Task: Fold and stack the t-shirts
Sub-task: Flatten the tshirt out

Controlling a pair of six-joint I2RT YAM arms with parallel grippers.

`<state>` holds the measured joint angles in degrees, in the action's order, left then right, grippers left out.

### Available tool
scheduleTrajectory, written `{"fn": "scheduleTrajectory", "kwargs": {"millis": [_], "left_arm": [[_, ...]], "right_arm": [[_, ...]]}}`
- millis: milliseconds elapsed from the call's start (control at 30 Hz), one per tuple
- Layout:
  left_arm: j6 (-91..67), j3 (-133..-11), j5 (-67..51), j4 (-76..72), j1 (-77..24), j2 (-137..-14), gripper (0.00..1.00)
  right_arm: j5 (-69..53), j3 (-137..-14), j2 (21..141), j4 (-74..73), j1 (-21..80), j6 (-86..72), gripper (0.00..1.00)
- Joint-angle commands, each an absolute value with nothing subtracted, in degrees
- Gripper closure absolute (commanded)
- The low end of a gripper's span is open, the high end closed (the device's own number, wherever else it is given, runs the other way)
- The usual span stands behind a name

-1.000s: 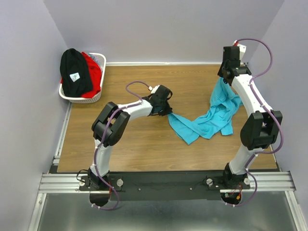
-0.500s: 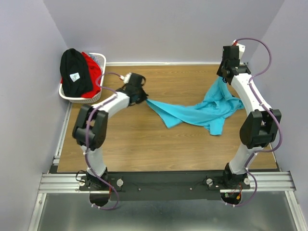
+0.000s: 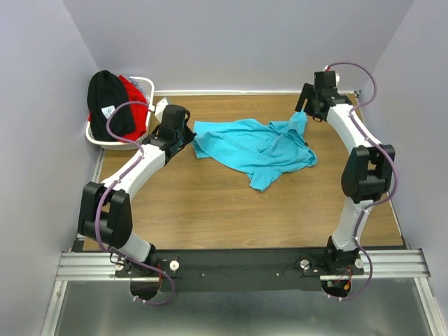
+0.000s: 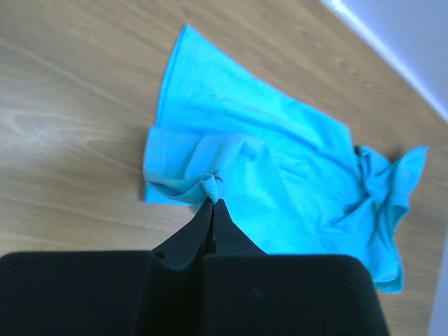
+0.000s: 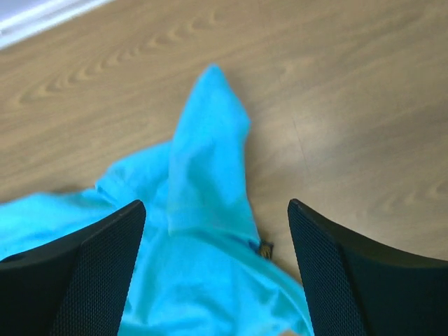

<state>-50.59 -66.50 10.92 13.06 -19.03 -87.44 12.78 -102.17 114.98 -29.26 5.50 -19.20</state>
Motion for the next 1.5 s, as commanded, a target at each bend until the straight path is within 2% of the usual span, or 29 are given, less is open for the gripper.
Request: {"fn": "scheduleTrajectory", "kwargs": {"millis": [0, 100, 200, 267, 300, 367, 467, 900, 1333, 1467], "left_arm": [[-49.5, -64.2, 12.0, 12.6, -19.2, -87.5, 1.0], [-49.1, -63.4, 11.9, 12.0, -19.2, -86.4, 1.0], [-48.6, -62.9, 11.8, 11.5, -19.2, -85.3, 1.0], [-48.0, -63.0, 11.8, 11.6, -19.2, -84.8, 1.0], [-47.8, -63.2, 11.8, 11.5, -19.2, -84.5, 1.0], [-47.4, -63.2, 11.9, 11.6, -19.2, -84.1, 1.0], [-47.0, -63.2, 12.0, 11.6, -19.2, -83.7, 1.0], [-46.3, -61.8, 11.8, 10.9, -18.5, -83.1, 1.0], [-45.6, -62.4, 11.1, 10.5, -17.9, -84.6, 1.0], [-45.4, -62.5, 11.2, 10.5, -17.8, -84.8, 1.0]], "right_arm": [[11.0, -93.6, 104.4, -29.2, 5.3, -22.0, 0.11], [11.0, -80.6, 95.1, -27.2, 6.1, -24.6, 0.16], [11.5, -67.1, 85.6, -24.1, 8.1, -27.2, 0.26], [9.6, -60.9, 81.5, -22.3, 8.6, -29.6, 0.28], [8.4, -56.6, 78.8, -20.6, 9.0, -30.5, 0.34], [7.7, -52.7, 77.3, -18.4, 10.0, -33.1, 0.41], [6.2, -47.9, 77.3, -15.5, 12.5, -35.6, 0.44], [8.5, -46.4, 85.9, -7.9, 16.0, -41.0, 0.44], [8.8, -45.3, 91.6, -5.4, 17.0, -41.7, 0.51], [10.0, -45.2, 92.4, -5.1, 17.2, -41.8, 0.63]]}}
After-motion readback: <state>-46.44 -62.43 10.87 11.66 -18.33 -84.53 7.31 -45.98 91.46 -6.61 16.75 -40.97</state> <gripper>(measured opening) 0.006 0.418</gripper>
